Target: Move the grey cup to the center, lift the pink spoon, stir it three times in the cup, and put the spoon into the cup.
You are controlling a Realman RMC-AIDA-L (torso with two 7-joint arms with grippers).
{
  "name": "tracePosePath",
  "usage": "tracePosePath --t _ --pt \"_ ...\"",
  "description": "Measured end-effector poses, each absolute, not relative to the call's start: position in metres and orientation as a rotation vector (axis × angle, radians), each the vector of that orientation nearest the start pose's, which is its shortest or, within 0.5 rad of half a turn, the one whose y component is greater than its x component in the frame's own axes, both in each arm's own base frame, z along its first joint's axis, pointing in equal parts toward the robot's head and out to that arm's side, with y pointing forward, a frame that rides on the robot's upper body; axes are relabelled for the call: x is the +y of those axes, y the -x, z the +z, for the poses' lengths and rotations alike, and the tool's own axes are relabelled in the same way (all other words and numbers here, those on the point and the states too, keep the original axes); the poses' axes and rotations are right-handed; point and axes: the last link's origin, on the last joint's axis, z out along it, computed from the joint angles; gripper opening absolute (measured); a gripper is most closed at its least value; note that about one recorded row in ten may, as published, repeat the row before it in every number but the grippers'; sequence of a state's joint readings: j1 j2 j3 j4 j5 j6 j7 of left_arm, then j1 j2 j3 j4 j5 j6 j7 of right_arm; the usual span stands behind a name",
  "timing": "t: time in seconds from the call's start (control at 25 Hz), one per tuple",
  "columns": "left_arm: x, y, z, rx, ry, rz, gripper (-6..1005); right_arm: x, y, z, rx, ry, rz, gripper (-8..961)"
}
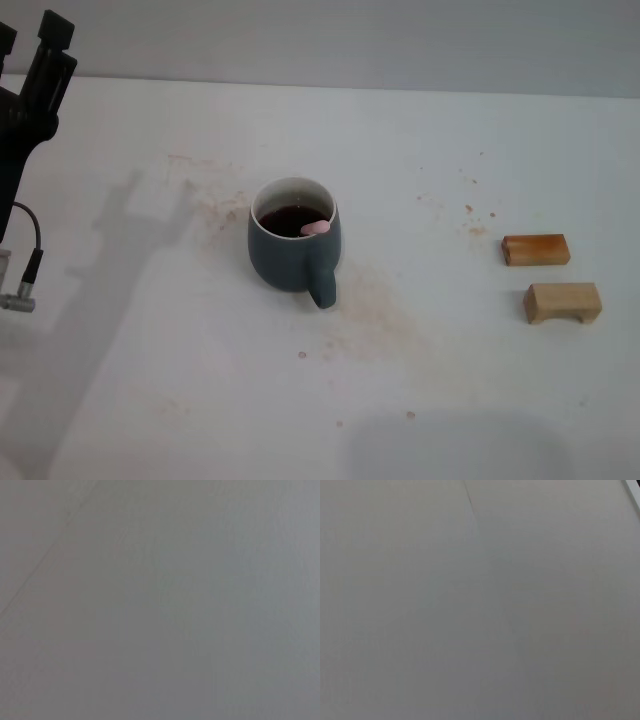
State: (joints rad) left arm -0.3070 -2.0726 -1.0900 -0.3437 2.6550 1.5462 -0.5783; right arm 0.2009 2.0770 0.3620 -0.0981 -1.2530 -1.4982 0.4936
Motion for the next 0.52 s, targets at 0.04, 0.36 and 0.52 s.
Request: tracePosePath --t 0.04,0.36,0.52 --pt "0.2971 0.2717 0.0158 -0.529 1.492 -1.431 832 0.1950 -0.4352 0.1086 0.610 0.837 0.754 544" --pt "0.2953 0.2711 0.0148 -0.528 1.494 -1.437 832 0.1974 -0.4353 0.1090 0.614 0.833 0.756 545" --pt "0.2946 0.2695 0.0130 -0.529 1.502 -1.442 832 0.1984 -0.4360 0.1096 0.617 0.830 0.755 545"
